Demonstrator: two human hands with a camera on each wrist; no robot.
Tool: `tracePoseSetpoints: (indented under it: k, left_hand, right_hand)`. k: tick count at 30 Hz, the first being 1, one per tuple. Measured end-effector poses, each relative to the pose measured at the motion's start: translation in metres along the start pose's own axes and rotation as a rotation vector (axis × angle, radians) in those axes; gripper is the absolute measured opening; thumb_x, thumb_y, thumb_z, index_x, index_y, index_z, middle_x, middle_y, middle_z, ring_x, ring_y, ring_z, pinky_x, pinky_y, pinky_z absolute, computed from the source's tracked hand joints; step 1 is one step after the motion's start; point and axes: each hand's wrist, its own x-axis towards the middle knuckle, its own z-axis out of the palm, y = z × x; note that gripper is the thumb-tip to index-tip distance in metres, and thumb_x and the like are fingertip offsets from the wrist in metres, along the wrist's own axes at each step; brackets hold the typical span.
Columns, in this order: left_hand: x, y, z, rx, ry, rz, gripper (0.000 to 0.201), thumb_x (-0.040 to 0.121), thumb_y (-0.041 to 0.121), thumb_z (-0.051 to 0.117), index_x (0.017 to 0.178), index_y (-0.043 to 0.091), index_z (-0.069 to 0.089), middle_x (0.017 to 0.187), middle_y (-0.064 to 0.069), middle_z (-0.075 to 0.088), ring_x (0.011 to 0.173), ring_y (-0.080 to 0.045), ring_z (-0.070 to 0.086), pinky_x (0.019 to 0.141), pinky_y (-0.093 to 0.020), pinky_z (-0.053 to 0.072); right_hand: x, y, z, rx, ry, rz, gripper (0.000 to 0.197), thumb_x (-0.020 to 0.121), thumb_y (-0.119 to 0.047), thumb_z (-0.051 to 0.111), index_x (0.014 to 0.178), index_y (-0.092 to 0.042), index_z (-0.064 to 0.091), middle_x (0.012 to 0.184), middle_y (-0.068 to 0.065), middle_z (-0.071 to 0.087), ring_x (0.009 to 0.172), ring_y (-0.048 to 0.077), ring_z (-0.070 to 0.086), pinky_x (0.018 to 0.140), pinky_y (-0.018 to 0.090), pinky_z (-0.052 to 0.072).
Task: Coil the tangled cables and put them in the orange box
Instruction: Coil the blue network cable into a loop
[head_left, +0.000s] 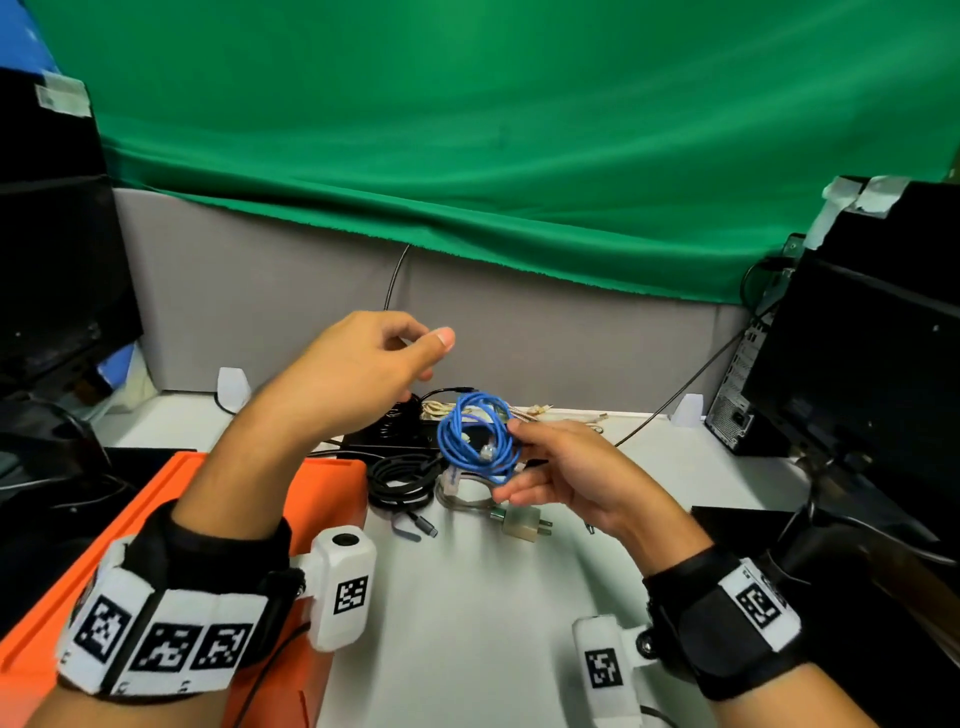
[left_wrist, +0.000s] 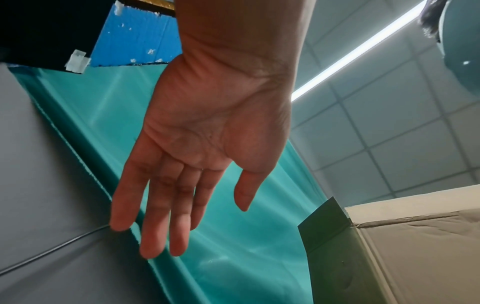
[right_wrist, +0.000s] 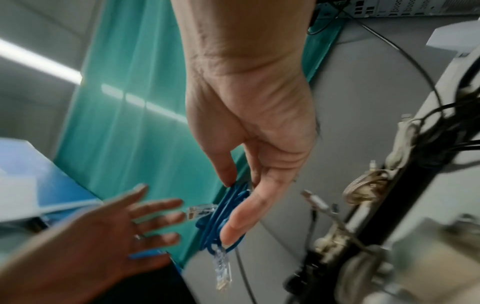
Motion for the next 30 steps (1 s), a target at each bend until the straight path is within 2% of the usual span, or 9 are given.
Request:
tracePoseSetpoints:
  k: [2,6,8,11,14,16,19,24,30]
  left_hand:
    - [-0.003,0.001,-0.004,0.002,0.003,0.016,0.031,0.096,0.054,0.055,0.095,0.027,0.070,0.087,0.009,0.076,0.074,-0.016,0.073,0.077,-0.035,0.055]
    - [-0.010,0.006,-0.010,-0.010,-0.078,0.041,0.035,0.095,0.055,0.053,0.095,0.025,0.070,0.087,0.010,0.077,0.074,-0.013,0.074,0.085,-0.039,0.056]
    - [-0.012,0.007,-0.012,-0.010,-0.120,0.051,0.036,0.095,0.056,0.052,0.096,0.025,0.070,0.088,0.012,0.077,0.074,-0.013,0.075,0.087,-0.043,0.056]
    - [-0.013,0.007,-0.013,-0.012,-0.165,0.057,0.035,0.095,0.058,0.052,0.096,0.028,0.070,0.089,0.013,0.077,0.076,-0.013,0.075,0.090,-0.048,0.055]
    - [-0.013,0.007,-0.015,-0.007,-0.189,0.055,0.036,0.095,0.059,0.051,0.096,0.028,0.070,0.088,0.013,0.077,0.077,-0.014,0.075,0.092,-0.051,0.055]
    - [-0.014,0.007,-0.017,-0.003,-0.196,0.057,0.037,0.096,0.059,0.051,0.097,0.027,0.070,0.088,0.013,0.077,0.077,-0.014,0.075,0.092,-0.051,0.055]
    - [-0.015,0.008,-0.020,-0.015,-0.198,0.063,0.038,0.095,0.059,0.051,0.099,0.027,0.070,0.088,0.011,0.077,0.077,-0.015,0.075,0.091,-0.052,0.055]
    - [-0.017,0.010,-0.020,-0.018,-0.204,0.058,0.038,0.094,0.059,0.051,0.100,0.027,0.070,0.089,0.011,0.077,0.077,-0.015,0.075,0.091,-0.053,0.055]
    - [-0.019,0.012,-0.021,0.003,-0.228,0.051,0.038,0.094,0.059,0.051,0.100,0.026,0.070,0.091,0.011,0.077,0.078,-0.014,0.075,0.091,-0.051,0.055]
  right_hand:
    - [0.008,0.011,0.000,-0.046,0.003,0.072,0.026,0.103,-0.023,0.055,0.113,-0.003,0.069,0.095,0.012,0.078,0.068,0.028,0.075,0.061,0.030,0.063]
    - [0.021,0.034,0.003,-0.142,-0.005,0.203,0.028,0.103,-0.024,0.056,0.115,-0.001,0.066,0.096,0.015,0.078,0.072,0.029,0.076,0.067,0.032,0.063]
    - [0.027,0.045,0.007,-0.203,-0.008,0.249,0.029,0.103,-0.024,0.056,0.117,0.000,0.064,0.095,0.015,0.078,0.080,0.033,0.077,0.069,0.033,0.064]
    - [0.034,0.055,0.013,-0.266,0.000,0.305,0.028,0.104,-0.023,0.054,0.115,0.001,0.062,0.087,0.016,0.075,0.091,0.040,0.075,0.064,0.031,0.063]
    - [0.043,0.055,0.017,-0.352,0.054,0.323,0.030,0.104,-0.025,0.055,0.114,0.003,0.061,0.087,0.019,0.073,0.086,0.039,0.076,0.070,0.036,0.064]
    - [0.048,0.052,0.016,-0.456,0.094,0.308,0.030,0.102,-0.025,0.058,0.108,0.004,0.063,0.090,0.019,0.072,0.081,0.036,0.076,0.077,0.042,0.064]
    - [0.053,0.049,0.010,-0.519,0.096,0.310,0.032,0.101,-0.028,0.061,0.108,0.004,0.065,0.101,0.019,0.072,0.082,0.037,0.077,0.085,0.046,0.062]
    - [0.049,0.046,0.001,-0.525,0.138,0.290,0.039,0.101,-0.032,0.060,0.104,0.006,0.066,0.085,0.016,0.072,0.078,0.040,0.076,0.073,0.041,0.064]
    - [0.033,0.032,-0.004,-0.635,0.131,0.264,0.039,0.104,-0.035,0.055,0.097,0.001,0.066,0.080,0.016,0.076,0.072,0.037,0.076,0.065,0.038,0.063]
